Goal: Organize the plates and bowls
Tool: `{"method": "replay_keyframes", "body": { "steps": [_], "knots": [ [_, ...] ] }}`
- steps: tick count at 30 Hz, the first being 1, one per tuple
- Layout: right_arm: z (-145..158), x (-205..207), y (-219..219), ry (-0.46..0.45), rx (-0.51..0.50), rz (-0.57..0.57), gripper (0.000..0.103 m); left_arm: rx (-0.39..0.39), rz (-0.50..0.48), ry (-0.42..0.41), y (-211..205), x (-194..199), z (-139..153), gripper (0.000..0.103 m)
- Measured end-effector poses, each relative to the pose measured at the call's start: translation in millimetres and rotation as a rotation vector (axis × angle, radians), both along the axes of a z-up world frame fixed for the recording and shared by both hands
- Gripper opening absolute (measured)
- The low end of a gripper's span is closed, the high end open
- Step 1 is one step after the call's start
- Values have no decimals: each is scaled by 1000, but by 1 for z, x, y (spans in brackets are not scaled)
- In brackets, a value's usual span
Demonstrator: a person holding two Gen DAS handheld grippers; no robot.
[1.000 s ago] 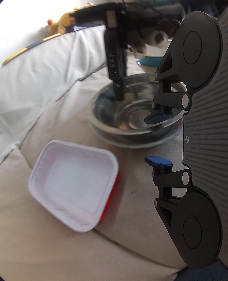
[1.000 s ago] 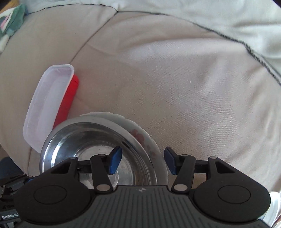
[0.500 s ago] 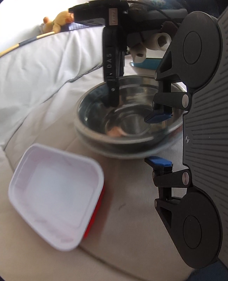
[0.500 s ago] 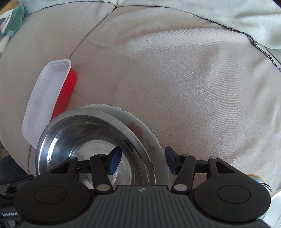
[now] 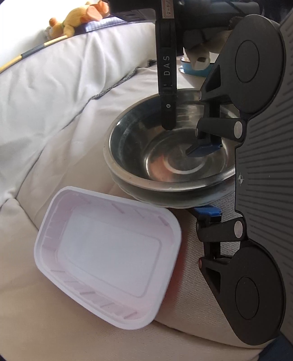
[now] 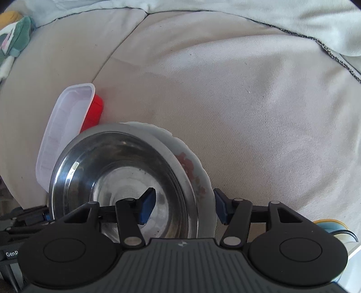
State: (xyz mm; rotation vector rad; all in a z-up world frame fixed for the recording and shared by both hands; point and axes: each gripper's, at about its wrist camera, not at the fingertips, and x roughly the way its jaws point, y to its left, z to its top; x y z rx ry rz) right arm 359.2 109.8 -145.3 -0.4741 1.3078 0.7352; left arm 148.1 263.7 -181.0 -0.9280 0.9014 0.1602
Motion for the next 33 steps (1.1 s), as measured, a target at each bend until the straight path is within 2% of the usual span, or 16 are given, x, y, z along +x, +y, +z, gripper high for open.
{"method": "replay_keyframes", "body": {
  "steps": [4,9,16,21,24,27,30,33],
  "knots": [
    [0,-2,-2,2,3,-7,56,-13,5,-8,1,0,0,48],
    [-4,-5,0,-7,-10,-9,56,7,-22,-24,-1,9,2,56],
    [-4,-7,-5,-8,-14,-12,56,-12,-22,-43,4,15,0,56],
    [6,-9,-7,-46,18,-14,56,42,-4,-40,0,5,14,55],
    [36,-15,-15,-159,81,4,55,122,15,-50,-3,-5,42,54],
    [81,-30,-36,-308,200,26,55,202,48,-126,-9,-18,83,54],
    [121,-47,-71,-412,342,19,55,275,55,-237,-26,-27,127,54],
    [155,-67,-116,-610,486,-40,56,353,24,-385,-51,-30,167,54]
  ]
}}
